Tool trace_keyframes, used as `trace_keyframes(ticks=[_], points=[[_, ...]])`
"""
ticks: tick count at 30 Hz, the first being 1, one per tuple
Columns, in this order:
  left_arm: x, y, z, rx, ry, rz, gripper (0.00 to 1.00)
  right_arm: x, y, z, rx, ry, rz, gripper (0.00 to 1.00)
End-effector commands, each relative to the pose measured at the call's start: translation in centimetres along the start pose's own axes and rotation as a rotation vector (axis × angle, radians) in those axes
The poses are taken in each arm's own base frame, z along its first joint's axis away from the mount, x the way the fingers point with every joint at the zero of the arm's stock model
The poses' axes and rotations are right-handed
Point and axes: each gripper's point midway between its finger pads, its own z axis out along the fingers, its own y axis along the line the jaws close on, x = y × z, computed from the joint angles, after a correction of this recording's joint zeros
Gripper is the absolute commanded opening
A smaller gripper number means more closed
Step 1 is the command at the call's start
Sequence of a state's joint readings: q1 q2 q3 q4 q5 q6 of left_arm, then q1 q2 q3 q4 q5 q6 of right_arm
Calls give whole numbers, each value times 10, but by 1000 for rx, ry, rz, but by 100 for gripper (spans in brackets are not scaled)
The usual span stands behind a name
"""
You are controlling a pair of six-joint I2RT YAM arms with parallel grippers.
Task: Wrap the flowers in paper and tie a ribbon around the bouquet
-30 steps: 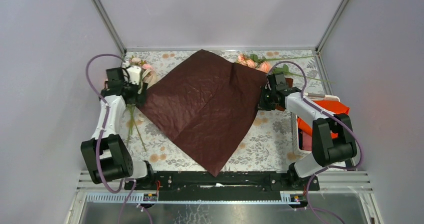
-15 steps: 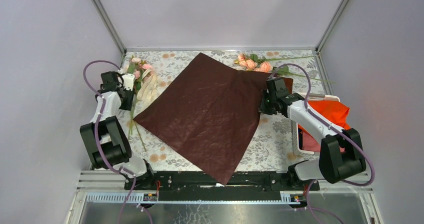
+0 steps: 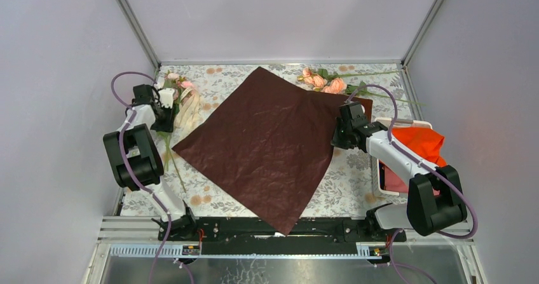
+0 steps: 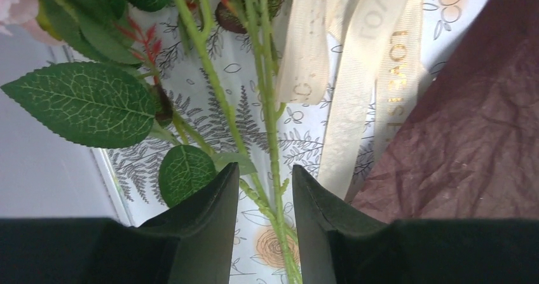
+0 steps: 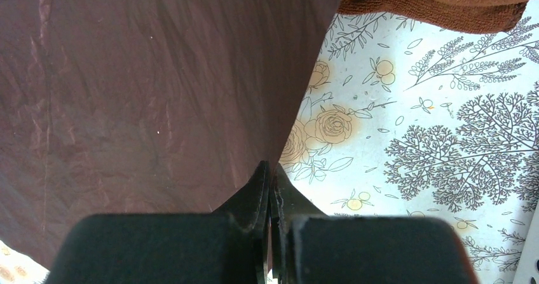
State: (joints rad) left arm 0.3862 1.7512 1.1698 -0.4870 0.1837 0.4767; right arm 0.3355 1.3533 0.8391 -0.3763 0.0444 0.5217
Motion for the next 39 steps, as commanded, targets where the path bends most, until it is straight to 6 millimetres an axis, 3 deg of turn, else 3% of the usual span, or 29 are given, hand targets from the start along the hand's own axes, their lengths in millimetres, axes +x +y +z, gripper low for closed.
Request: trace_keyframes(ticks=[1,8,14,16,18,19,23,30,32,37,39], points=[[-5,-12,6,52,-28,-9,43,-9,0,0,15,-33,3,0],[9,6,24,-36,51,-14,35,-12,0,-2,14,-43,1,0],[20,4,37,-28,92,-26,32,-14,1,-3,14,-50,-1,0],[20,4,39,-23,94,-34,23,-14,1,-4,13,-52,0,0],[16,4,35,-28,82,-44,6,-15,1,-5,13,-53,0,0],[11,5,30,-33,66,-52,0,-15,1,-5,13,-55,0,0],[-22,13,-5,-58,-51,-115,0,-14,2,-5,0,-58,11,0],[-93,42,-88,-80,-332,-308,0,-11,6,-5,-32,-71,37,0],[-112,37,-111,-46,-407,-337,0,-9,7,-4,-41,-68,40,0],[-149,-4,-155,136,-523,-344,0,-6,9,-5,-61,-66,53,0],[-158,-27,-167,260,-542,-386,0,-8,7,-9,-51,-80,49,13]])
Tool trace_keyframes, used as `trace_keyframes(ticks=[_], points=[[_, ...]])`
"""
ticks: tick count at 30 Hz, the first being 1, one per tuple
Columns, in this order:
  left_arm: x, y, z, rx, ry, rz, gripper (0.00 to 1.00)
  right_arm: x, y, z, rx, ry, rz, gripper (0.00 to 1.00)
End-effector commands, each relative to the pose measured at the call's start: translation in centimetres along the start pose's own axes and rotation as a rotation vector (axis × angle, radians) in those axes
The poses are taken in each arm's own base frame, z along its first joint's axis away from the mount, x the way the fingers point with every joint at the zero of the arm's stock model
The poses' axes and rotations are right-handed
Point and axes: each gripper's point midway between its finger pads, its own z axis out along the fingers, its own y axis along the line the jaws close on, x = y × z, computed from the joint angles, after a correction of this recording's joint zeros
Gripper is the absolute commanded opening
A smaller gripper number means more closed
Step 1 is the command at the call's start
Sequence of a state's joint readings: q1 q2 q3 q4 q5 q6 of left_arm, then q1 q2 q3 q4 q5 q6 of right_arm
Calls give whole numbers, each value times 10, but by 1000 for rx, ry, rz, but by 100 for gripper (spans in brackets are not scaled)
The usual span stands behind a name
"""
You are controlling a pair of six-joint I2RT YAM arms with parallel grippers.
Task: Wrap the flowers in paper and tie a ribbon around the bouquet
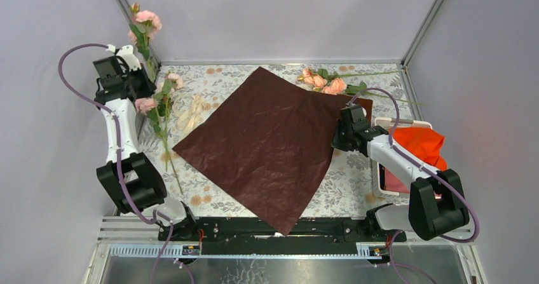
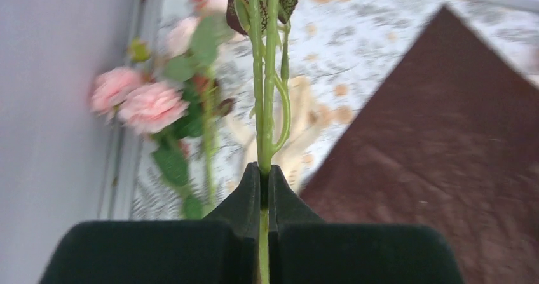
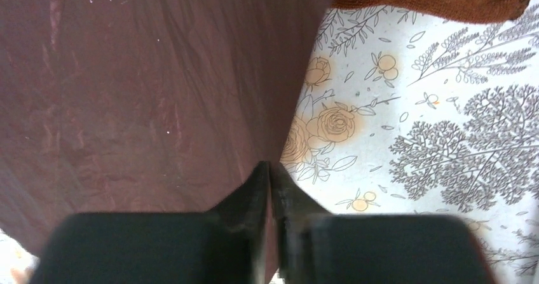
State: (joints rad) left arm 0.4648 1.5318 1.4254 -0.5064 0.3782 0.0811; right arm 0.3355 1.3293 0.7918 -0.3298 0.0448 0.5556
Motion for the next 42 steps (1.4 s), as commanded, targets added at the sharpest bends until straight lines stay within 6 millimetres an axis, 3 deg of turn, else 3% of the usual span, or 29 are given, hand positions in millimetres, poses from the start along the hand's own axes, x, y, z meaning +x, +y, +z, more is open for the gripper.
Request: trace_keyframes(ticks=[1,4,6,7,9,10,12,14,15,17,20,24,27,28,30,31,32,33,34,35,36,38,42], points=[[-22,-73,-20,298,-31,-165,0,-14,6,-15,-29,-70,5,25],[-19,-139,-25,446,-4,-201,0,-31,-4,-30,43,-122,-42,67],[-5,-201,-30,578,40,-193,0,-53,-14,-48,132,-182,-98,95],[3,-235,-37,658,67,-190,0,-66,-17,-61,184,-217,-138,99],[12,-275,-46,766,102,-210,0,-92,-8,-89,253,-294,-252,100],[15,-292,-51,805,111,-212,0,-99,11,-99,224,-321,-324,100],[16,-316,-57,863,109,-208,0,-87,94,-109,-104,-292,-479,100],[13,-332,-62,906,92,-212,0,-43,194,-136,-647,-197,-561,100],[13,-337,-64,922,91,-227,0,-28,230,-153,-851,-187,-563,100],[14,-343,-68,949,95,-261,0,-13,274,-166,-1044,-193,-500,100],[17,-344,-71,954,63,-289,0,-2,311,-145,-1098,-136,-419,100],[24,-340,-70,933,53,-313,0,1,338,-125,-1114,-92,-340,95],[30,-339,-68,928,61,-325,0,3,345,-104,-1093,-65,-303,81],[32,-339,-67,926,64,-327,0,5,347,-96,-1082,-46,-297,68],[37,-337,-65,913,76,-327,0,9,344,-78,-1020,-13,-271,19],[39,-334,-62,887,83,-321,0,10,339,-69,-975,-9,-253,3],[44,-327,-55,827,98,-304,0,12,330,-59,-917,1,-239,0],[51,-316,-47,744,121,-254,19,14,317,-46,-838,5,-229,0],[54,-301,-37,647,122,-170,65,17,301,-33,-749,10,-226,0],[61,-280,-27,542,138,-68,90,21,283,-21,-656,18,-228,0],[61,-256,-18,433,129,28,98,27,264,-9,-567,30,-231,0],[56,-195,-6,238,92,87,99,42,231,9,-441,60,-241,0],[62,-75,8,-23,18,37,99,62,196,29,-326,105,-253,0]])
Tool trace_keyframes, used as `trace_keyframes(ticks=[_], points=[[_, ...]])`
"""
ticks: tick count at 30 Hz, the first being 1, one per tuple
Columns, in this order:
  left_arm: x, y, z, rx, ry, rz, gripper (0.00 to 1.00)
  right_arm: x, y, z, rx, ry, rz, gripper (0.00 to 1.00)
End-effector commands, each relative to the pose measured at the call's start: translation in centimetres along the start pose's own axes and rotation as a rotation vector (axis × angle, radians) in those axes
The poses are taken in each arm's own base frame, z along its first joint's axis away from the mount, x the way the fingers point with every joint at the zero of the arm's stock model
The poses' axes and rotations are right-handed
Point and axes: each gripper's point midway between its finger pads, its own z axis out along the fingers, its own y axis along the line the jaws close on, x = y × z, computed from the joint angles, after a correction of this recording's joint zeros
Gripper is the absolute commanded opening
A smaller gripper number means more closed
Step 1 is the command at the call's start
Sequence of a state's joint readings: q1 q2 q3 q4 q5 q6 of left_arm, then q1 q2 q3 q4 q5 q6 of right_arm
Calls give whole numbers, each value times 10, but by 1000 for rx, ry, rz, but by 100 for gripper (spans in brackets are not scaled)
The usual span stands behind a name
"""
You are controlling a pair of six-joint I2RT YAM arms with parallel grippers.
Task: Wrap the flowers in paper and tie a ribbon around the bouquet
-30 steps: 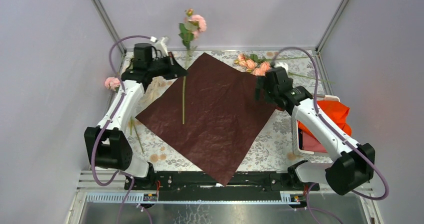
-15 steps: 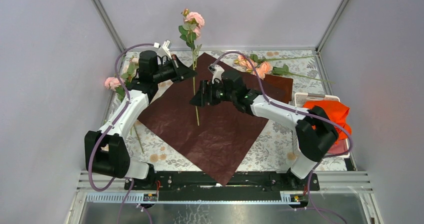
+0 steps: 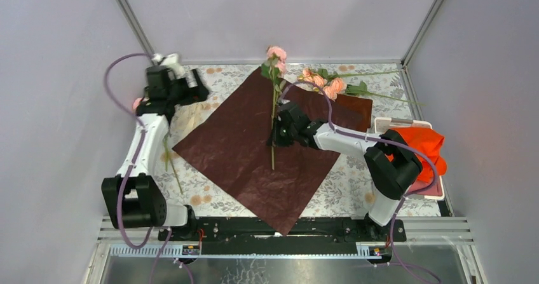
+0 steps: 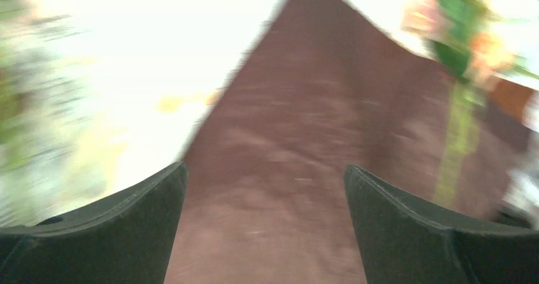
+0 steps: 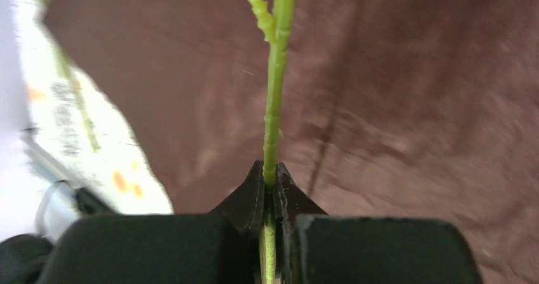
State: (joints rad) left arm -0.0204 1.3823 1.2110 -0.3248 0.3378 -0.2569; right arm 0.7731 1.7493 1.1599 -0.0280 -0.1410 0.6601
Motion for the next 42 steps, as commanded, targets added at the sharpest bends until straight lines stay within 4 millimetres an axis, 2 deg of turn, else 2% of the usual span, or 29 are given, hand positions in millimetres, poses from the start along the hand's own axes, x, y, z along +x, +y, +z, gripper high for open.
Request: trace_keyframes(ticks=[1,4,5,6,8,9,11,14,19,22,27,28,30,33,35,38,40,42], points=[[21,160,-42,-468,18,109,99,22,-50,-5,210,39,-10,0],[43,226,-49,-676,122,190,99,30,-73,0,315,82,-44,0],[51,241,-49,-711,172,196,98,34,-78,3,332,100,-42,0],[61,252,-46,-726,233,195,98,36,-79,4,337,107,-34,4],[72,275,-44,-775,316,160,95,40,-82,4,349,113,-16,34],[76,286,-46,-805,344,140,93,40,-83,2,358,111,-14,43],[79,303,-51,-848,353,98,88,37,-85,-4,381,95,-15,49],[80,313,-55,-830,310,11,83,29,-84,-16,420,57,-48,50],[84,326,-28,-792,314,-78,82,21,-76,-24,432,56,-101,47],[87,337,-16,-796,343,-105,76,17,-72,-28,431,45,-109,42],[109,340,-1,-741,406,-161,76,9,-68,-40,427,13,-121,38],[111,341,1,-742,409,-171,73,9,-69,-42,433,12,-129,37],[116,345,3,-741,417,-197,59,7,-69,-45,439,11,-138,36],[115,345,3,-710,412,-220,24,3,-68,-52,446,-6,-145,35],[104,339,-2,-679,371,-254,2,-2,-67,-58,454,-27,-151,35],[68,324,-21,-631,251,-295,0,-13,-62,-69,455,-60,-175,35],[27,307,-42,-615,120,-288,0,-22,-55,-76,440,-86,-192,37],[-24,279,-68,-594,-39,-245,0,-31,-44,-82,399,-111,-221,39]])
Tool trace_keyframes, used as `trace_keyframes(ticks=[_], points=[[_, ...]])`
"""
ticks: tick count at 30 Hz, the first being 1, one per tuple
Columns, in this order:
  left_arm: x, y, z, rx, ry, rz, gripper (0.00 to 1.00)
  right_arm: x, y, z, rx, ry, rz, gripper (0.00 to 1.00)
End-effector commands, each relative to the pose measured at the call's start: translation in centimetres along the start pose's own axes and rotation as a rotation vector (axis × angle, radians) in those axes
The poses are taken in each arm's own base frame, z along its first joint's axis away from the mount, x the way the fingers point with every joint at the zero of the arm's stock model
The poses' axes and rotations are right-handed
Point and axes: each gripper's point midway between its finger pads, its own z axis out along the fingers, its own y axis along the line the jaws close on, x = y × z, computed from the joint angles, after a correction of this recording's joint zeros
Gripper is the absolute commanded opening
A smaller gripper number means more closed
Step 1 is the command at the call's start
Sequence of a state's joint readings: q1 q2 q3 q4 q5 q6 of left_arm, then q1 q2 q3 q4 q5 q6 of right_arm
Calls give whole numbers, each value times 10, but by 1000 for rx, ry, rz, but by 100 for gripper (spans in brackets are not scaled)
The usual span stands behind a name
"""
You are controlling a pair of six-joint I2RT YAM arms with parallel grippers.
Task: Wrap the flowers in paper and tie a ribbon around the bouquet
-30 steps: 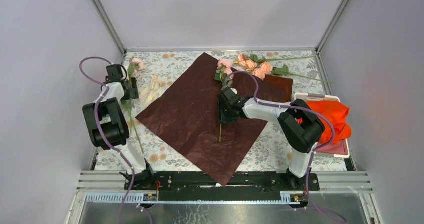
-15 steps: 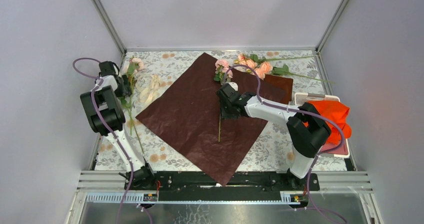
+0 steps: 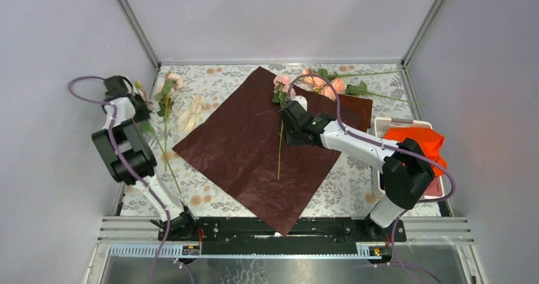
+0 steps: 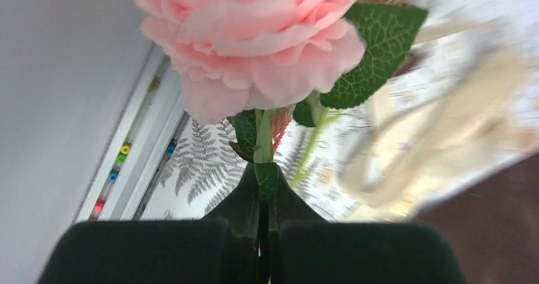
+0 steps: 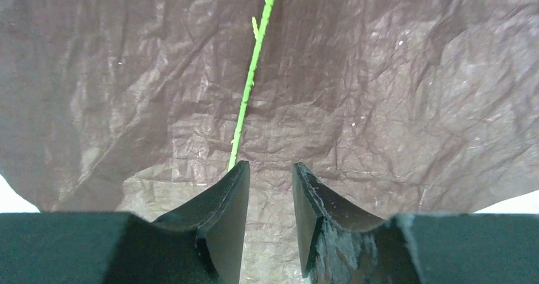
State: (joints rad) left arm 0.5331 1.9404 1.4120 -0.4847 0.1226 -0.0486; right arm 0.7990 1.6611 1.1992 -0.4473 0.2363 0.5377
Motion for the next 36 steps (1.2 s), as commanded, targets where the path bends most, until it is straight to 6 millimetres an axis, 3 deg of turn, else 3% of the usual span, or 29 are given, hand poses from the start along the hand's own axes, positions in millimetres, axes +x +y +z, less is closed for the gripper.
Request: trace_keyframes(ticks=[1,4,7,11,13,15,17,19,22,25,26,27,29,30,32,34,36], points=[[-86,-35,-126,148,-385,-51,0,-48,18,-44,-82,-164,-56,40],[-112,-61,-193,253,-559,-46,0,-64,42,-64,-195,-232,-125,46],[-111,-111,-244,485,-608,-12,0,-76,90,-92,-443,-287,-199,54],[-67,-204,-287,838,-500,73,0,-96,153,-149,-825,-404,-236,69],[-38,-246,-303,984,-445,114,0,-110,174,-172,-926,-471,-230,80],[-7,-284,-321,1115,-384,175,0,-119,192,-183,-965,-522,-204,92],[16,-311,-332,1195,-337,224,0,-120,210,-179,-1005,-530,-162,99],[30,-329,-338,1228,-323,254,0,-123,219,-168,-1002,-511,-109,100],[43,-343,-346,1272,-299,257,0,-131,215,-136,-873,-482,-28,99],[50,-347,-350,1311,-256,236,0,-131,202,-105,-739,-458,15,89],[53,-347,-351,1319,-244,226,0,-129,200,-100,-724,-451,20,80],[56,-347,-349,1320,-232,219,0,-127,200,-98,-725,-448,20,64],[62,-347,-342,1310,-220,223,0,-124,198,-94,-716,-439,26,19],[65,-347,-338,1306,-220,237,9,-122,196,-91,-702,-426,30,3],[67,-346,-333,1308,-258,316,91,-120,179,-77,-612,-417,54,0],[62,-336,-306,1164,-330,437,99,-113,154,-54,-529,-379,85,0],[36,-310,-264,874,-442,516,99,-102,124,-28,-447,-318,131,0]])
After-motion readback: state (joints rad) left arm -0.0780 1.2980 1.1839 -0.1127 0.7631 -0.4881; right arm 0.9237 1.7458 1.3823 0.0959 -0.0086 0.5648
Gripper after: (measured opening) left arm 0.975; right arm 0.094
